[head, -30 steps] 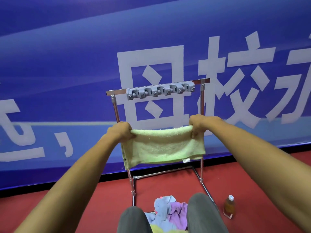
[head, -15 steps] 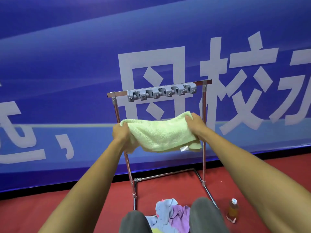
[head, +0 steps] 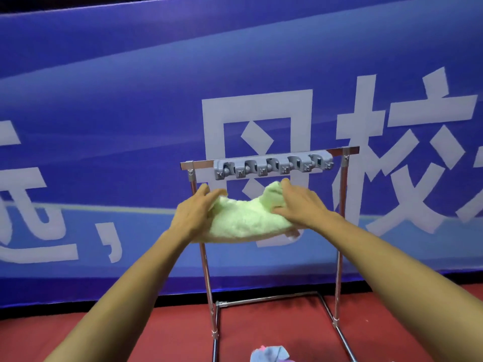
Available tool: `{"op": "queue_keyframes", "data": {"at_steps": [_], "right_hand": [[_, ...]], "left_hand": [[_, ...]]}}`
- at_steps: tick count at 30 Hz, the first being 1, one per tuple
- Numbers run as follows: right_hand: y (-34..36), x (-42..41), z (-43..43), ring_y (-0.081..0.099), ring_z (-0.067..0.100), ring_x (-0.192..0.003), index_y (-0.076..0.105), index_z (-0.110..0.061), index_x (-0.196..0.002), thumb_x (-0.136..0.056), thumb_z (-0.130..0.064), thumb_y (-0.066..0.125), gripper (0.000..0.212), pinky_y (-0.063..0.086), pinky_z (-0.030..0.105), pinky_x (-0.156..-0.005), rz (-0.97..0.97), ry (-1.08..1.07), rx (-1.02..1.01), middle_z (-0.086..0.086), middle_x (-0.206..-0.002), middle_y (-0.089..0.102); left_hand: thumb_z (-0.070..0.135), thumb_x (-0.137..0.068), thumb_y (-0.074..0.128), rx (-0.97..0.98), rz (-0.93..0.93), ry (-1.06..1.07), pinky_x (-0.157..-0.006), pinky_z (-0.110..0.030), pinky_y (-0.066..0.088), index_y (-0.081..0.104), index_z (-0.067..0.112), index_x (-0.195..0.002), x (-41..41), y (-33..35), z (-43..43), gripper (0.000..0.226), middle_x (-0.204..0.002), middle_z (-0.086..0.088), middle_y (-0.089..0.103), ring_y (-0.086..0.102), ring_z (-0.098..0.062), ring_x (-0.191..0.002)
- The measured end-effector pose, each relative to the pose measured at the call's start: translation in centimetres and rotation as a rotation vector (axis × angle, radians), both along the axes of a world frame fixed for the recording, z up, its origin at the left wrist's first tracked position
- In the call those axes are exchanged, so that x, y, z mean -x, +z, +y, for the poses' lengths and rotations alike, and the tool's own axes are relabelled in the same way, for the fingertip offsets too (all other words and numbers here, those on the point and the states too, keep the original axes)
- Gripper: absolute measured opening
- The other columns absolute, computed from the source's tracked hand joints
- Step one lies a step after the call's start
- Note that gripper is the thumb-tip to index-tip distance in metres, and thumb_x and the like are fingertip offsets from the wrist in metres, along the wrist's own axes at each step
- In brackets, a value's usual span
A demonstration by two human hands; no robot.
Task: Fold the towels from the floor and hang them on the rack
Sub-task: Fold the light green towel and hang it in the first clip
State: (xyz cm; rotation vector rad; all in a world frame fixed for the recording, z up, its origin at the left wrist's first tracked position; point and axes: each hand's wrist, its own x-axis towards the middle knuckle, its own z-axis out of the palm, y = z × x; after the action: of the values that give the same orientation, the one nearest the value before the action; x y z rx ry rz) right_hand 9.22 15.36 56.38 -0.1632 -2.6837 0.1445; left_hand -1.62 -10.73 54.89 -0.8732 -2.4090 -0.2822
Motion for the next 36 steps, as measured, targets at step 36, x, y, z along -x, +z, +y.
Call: {"op": "queue_keyframes", "data": {"at_steps": [36], "right_hand": [[0.0, 21.0, -4.2, 0.060, 0.034, -0.103, 0.057, -0.037, -0.133, -0.086, -0.006, 0.049, 0.056, 0.039, 0.035, -0.070, 0.020, 0.028, 0.154, 0.008, -0.112, 0.064]], "left_hand": [[0.028, -0.077, 0.039, -0.104, -0.243, 0.142, -0.059, -0.030, 0.038, 0.048, 0.075, -0.120, 18.9, 0.2, -0.1, 0.064, -0.096, 0.009, 0.052, 0.058, -0.019, -0.083]]}}
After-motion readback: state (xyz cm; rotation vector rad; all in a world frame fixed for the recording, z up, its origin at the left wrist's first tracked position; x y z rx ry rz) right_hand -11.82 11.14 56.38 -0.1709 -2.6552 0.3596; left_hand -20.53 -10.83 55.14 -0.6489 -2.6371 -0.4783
